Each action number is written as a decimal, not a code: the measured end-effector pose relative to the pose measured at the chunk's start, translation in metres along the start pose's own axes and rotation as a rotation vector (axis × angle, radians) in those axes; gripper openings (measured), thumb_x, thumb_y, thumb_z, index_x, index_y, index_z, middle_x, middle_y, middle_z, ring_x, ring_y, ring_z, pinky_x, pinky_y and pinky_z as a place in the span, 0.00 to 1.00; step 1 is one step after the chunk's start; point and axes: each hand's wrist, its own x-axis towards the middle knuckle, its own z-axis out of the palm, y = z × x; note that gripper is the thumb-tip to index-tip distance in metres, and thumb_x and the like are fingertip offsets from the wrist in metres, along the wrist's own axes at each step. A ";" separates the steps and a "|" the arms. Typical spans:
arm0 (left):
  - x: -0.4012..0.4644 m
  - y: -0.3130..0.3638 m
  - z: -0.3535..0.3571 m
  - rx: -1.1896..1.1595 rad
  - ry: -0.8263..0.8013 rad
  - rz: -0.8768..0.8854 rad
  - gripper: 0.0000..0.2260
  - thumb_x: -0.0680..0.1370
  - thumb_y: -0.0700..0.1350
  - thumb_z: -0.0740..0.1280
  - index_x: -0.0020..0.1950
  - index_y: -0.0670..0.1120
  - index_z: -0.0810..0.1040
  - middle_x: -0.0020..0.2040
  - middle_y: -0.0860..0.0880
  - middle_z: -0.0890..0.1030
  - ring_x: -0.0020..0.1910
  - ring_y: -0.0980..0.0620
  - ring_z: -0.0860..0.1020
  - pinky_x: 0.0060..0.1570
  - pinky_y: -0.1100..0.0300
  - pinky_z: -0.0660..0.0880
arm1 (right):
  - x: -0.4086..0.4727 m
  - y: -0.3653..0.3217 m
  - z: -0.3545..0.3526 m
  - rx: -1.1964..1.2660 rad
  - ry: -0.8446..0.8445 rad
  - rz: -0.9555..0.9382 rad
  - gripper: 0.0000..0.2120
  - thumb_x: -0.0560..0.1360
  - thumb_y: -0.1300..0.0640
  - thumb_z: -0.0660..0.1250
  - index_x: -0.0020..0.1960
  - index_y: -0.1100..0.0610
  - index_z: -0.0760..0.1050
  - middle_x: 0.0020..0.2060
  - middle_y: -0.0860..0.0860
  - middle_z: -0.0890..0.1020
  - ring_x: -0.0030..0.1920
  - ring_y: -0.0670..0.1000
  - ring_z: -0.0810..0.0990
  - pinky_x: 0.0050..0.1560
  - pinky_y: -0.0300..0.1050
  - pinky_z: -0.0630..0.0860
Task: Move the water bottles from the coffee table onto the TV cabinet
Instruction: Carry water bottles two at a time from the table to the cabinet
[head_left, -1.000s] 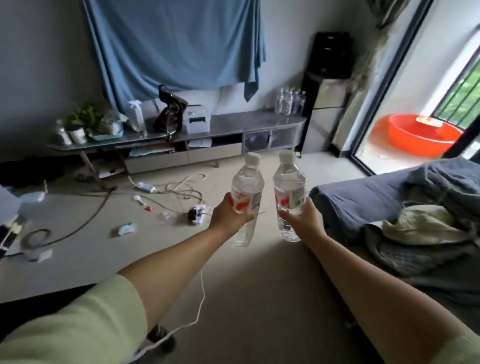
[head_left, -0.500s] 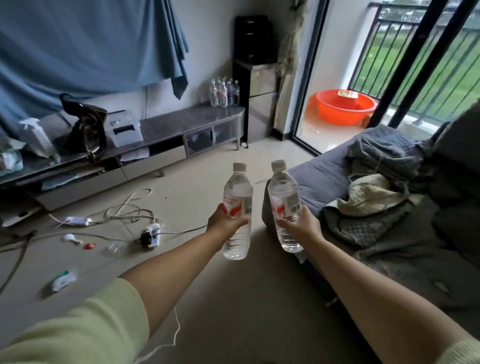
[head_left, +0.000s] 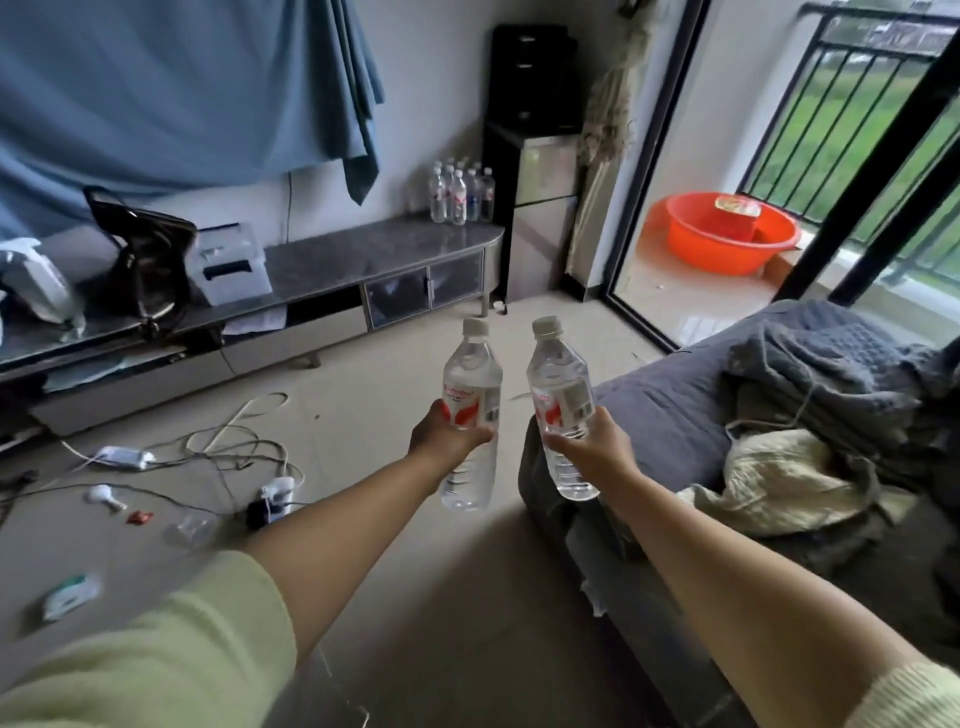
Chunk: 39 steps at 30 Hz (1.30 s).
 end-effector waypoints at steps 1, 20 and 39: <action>0.010 0.003 0.003 -0.014 0.011 -0.013 0.28 0.62 0.57 0.74 0.60 0.52 0.74 0.54 0.50 0.82 0.52 0.46 0.80 0.57 0.50 0.77 | 0.015 0.000 0.001 0.004 -0.009 0.008 0.26 0.67 0.48 0.76 0.60 0.56 0.72 0.52 0.52 0.82 0.51 0.54 0.79 0.49 0.45 0.73; 0.295 0.086 -0.065 0.002 0.014 -0.001 0.25 0.66 0.54 0.75 0.60 0.52 0.74 0.55 0.50 0.81 0.53 0.47 0.79 0.56 0.54 0.76 | 0.299 -0.109 0.080 0.056 -0.008 0.023 0.26 0.68 0.49 0.76 0.60 0.58 0.73 0.52 0.54 0.82 0.54 0.56 0.79 0.49 0.43 0.71; 0.611 0.223 -0.043 -0.105 0.040 -0.058 0.23 0.65 0.47 0.77 0.58 0.50 0.77 0.51 0.51 0.82 0.50 0.49 0.80 0.49 0.59 0.74 | 0.646 -0.164 0.082 0.114 -0.024 0.048 0.23 0.66 0.48 0.76 0.57 0.55 0.75 0.47 0.51 0.84 0.49 0.54 0.82 0.51 0.47 0.77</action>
